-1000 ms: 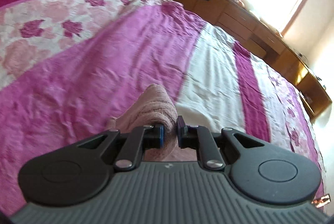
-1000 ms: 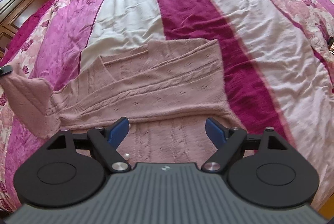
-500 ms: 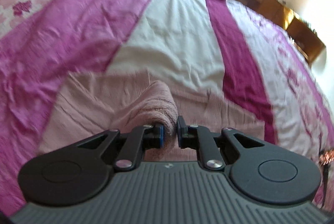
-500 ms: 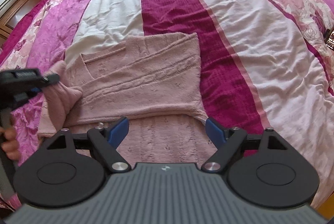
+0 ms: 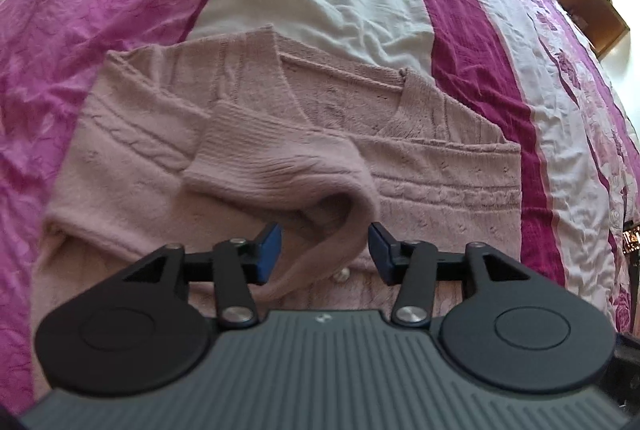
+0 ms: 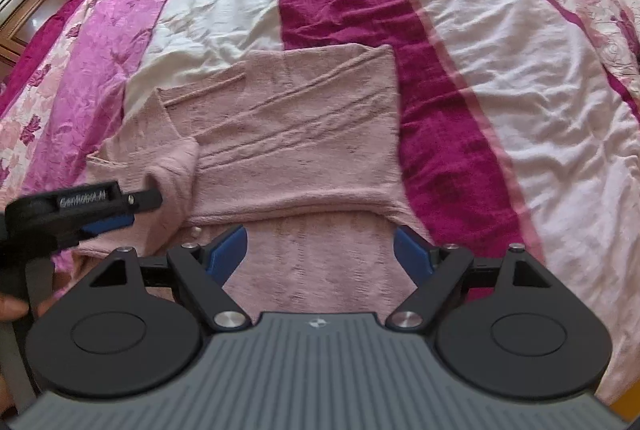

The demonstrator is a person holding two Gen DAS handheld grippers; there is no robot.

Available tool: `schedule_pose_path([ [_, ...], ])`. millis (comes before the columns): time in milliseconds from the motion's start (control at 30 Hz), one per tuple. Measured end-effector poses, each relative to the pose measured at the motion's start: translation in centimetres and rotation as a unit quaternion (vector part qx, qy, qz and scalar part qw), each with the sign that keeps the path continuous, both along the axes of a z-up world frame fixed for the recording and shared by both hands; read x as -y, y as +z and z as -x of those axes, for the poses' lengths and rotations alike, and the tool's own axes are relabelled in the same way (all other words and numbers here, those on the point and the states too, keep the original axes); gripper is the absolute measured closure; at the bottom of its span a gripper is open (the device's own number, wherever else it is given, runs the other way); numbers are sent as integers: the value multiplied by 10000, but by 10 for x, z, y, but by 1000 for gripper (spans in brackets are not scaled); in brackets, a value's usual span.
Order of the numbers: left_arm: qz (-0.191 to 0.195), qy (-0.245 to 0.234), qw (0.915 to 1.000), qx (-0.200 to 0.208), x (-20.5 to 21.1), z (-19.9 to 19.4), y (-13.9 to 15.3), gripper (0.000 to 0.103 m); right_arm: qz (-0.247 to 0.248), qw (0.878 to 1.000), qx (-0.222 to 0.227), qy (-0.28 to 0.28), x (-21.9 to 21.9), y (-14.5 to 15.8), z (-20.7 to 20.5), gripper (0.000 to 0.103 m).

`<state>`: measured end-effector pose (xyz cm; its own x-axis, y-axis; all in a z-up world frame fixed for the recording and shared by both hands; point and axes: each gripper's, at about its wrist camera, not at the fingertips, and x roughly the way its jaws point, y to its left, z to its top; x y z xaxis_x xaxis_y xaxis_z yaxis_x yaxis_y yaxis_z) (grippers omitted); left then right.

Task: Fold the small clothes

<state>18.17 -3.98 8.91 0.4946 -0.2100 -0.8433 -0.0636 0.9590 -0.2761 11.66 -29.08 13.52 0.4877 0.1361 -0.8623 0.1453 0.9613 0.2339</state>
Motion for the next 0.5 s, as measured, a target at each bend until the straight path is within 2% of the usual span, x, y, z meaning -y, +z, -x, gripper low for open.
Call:
schedule_pose_path([
  [167,-188,150,9997,-60,-34,15,13,53,-236,9992,78,305,-36,5,-14,17],
  [367,-662,433,9968,-138,-87,29,19,53,-350,9926,318,1116,-101,10,-45,17],
  [500,-771,780,9937,-231,-123,32,16,53,-360,9848,333,1664,-146,2,-70,18],
])
